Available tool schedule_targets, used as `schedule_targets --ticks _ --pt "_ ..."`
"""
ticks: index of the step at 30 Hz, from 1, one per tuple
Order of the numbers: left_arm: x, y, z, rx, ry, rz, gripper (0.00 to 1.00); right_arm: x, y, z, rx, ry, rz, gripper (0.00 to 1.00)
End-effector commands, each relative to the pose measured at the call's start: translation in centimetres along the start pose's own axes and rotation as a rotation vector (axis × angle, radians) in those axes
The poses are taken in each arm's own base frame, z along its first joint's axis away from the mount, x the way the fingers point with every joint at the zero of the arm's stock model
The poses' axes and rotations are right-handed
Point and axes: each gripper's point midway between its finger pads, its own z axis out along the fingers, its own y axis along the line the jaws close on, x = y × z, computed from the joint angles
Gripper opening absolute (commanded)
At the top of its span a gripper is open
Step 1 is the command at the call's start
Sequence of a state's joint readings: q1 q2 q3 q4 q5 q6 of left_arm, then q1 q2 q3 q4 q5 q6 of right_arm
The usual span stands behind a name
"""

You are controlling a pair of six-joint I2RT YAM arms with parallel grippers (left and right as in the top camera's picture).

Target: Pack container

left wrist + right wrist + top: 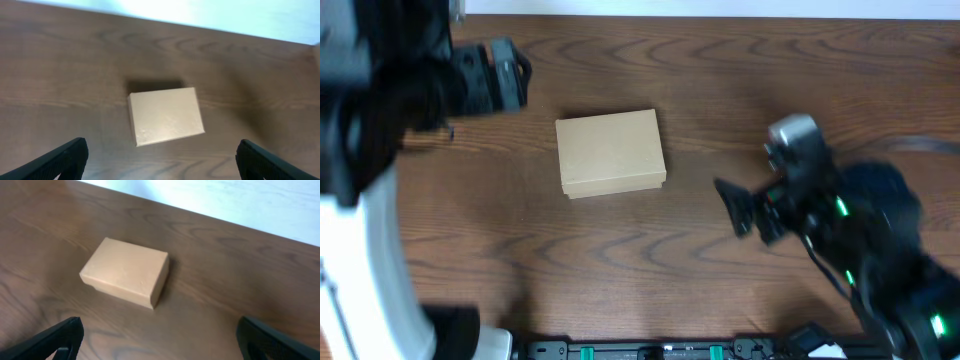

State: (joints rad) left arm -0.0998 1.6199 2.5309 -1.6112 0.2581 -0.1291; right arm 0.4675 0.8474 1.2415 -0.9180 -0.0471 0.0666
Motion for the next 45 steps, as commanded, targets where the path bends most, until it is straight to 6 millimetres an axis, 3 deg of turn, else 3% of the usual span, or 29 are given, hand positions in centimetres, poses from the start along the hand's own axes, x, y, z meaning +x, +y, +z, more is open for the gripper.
schedule_targets --ticks 1,7,11,19,27,31,45 --pt "3.6 -0.7 -3.1 -0.056 0.039 0.044 0.95 2.8 -0.7 -1.6 0.029 -0.022 -0.014 0.99" --pt "9.2 -1.4 -5.6 -0.082 0.080 0.016 0.95 6.4 -0.8 -4.5 0.020 -0.124 0.022 0.99" --pt "12.2 -1.9 -6.6 -0.025 0.049 0.039 0.95 8.3 -0.8 -5.5 0.016 -0.164 0.041 0.99" --pt "18.3 -0.5 -6.5 0.022 -0.002 0.016 0.96 12.2 -1.2 -5.1 0.026 -0.081 0.077 0.99" --pt "23.4 0.0 -4.4 0.094 0.009 0.013 0.95 12.7 -1.2 -3.2 0.018 -0.076 0.077 0.99" --pt "24.7 0.4 -3.8 0.097 0.002 0.016 0.95 12.6 -1.2 -3.2 0.019 -0.081 0.077 0.99" --pt "24.5 0.4 -3.3 0.102 -0.014 0.018 0.95 12.7 -1.2 -3.2 0.019 -0.077 0.077 0.99"
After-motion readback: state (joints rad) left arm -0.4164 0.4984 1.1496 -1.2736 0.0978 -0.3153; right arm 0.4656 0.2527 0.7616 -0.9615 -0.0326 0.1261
